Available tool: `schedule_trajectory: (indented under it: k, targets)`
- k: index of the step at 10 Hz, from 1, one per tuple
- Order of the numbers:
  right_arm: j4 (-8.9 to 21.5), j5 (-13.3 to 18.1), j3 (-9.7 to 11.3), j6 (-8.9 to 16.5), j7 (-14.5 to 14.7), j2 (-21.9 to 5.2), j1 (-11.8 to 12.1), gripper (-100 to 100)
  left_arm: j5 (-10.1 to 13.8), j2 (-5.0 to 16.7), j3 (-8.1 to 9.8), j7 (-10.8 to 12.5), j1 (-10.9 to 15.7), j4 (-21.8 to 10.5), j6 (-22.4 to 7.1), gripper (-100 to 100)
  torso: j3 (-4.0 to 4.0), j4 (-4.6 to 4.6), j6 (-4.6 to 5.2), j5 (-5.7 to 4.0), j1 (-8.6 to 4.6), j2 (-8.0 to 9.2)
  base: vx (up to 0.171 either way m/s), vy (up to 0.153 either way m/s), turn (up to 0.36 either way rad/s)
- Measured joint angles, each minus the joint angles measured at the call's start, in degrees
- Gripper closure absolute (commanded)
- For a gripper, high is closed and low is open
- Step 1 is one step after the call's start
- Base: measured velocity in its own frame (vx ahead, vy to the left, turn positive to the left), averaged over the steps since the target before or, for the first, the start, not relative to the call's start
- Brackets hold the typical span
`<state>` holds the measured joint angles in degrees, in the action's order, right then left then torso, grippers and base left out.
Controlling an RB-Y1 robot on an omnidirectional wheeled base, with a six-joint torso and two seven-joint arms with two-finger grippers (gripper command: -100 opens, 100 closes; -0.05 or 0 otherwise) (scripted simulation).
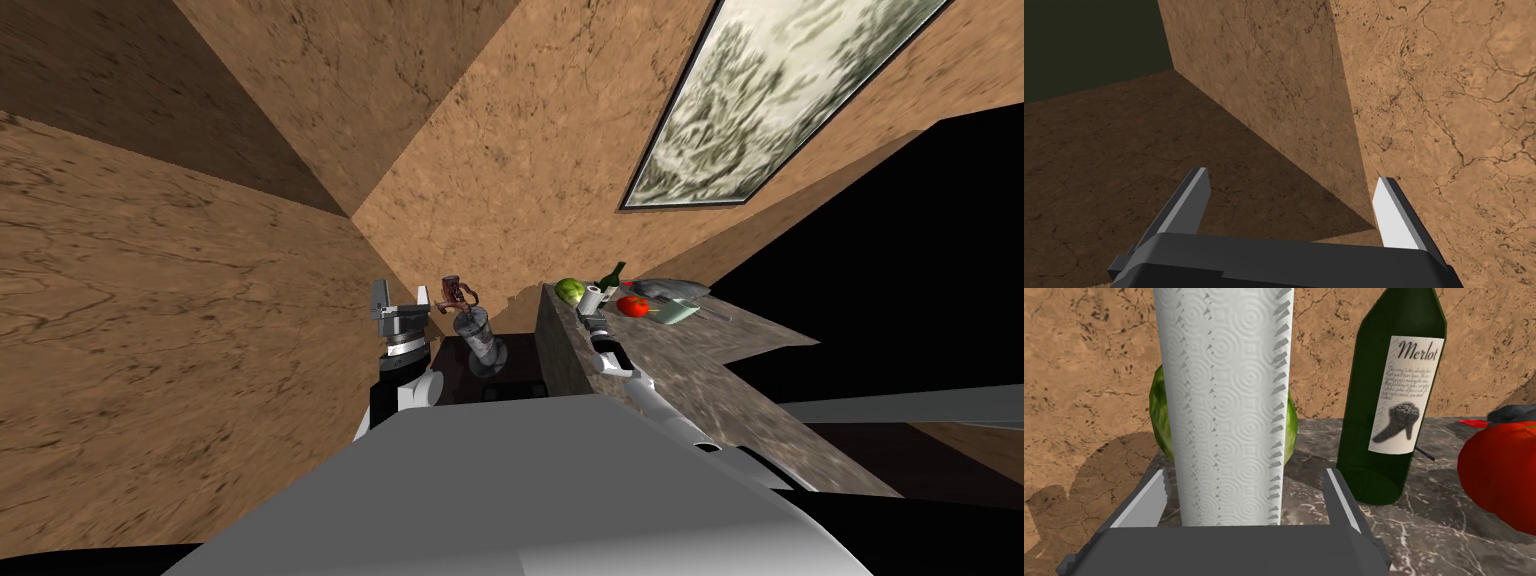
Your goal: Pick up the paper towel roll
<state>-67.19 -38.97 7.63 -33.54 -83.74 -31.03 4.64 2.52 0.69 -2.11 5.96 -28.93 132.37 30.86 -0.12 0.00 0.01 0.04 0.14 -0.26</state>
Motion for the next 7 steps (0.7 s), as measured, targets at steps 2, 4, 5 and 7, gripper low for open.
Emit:
schedule_trajectory:
  k: [2, 4, 5, 7]
  targets:
    - [1.43, -0.87, -1.34, 0.98, 0.46, -0.10, -1.95, -100, 0.00, 0.00, -0.01, 0.00, 0.01, 0.00, 0.00, 0, 0.07, 0.03, -0.04, 0.03, 0.16, 0.11, -0.033, 0.032, 0.093]
    - [1.47, -0.94, -1.45, 1.16, 0.55, -0.12, -2.04, 100, 0.00, 0.00, 0.00, 0.00, 0.00, 0.00, 0.00, 0, 0.02, 0.01, -0.02, 0.01, 0.04, 0.04, -0.001, 0.001, -0.005]
    - [1.46, -0.94, -1.44, 1.16, 0.54, -0.10, -2.04, 100, 0.00, 0.00, 0.00, 0.00, 0.00, 0.00, 0.00, 0, 0.01, 0.01, 0.00, 0.01, 0.03, 0.02, 0.000, 0.000, 0.000]
    - [1.47, -0.93, -1.43, 1.17, 0.56, -0.11, -2.03, 100, 0.00, 0.00, 0.00, 0.00, 0.00, 0.00, 0.00, 0, 0.01, 0.01, 0.00, 0.01, 0.02, 0.01, 0.000, 0.000, 0.000]
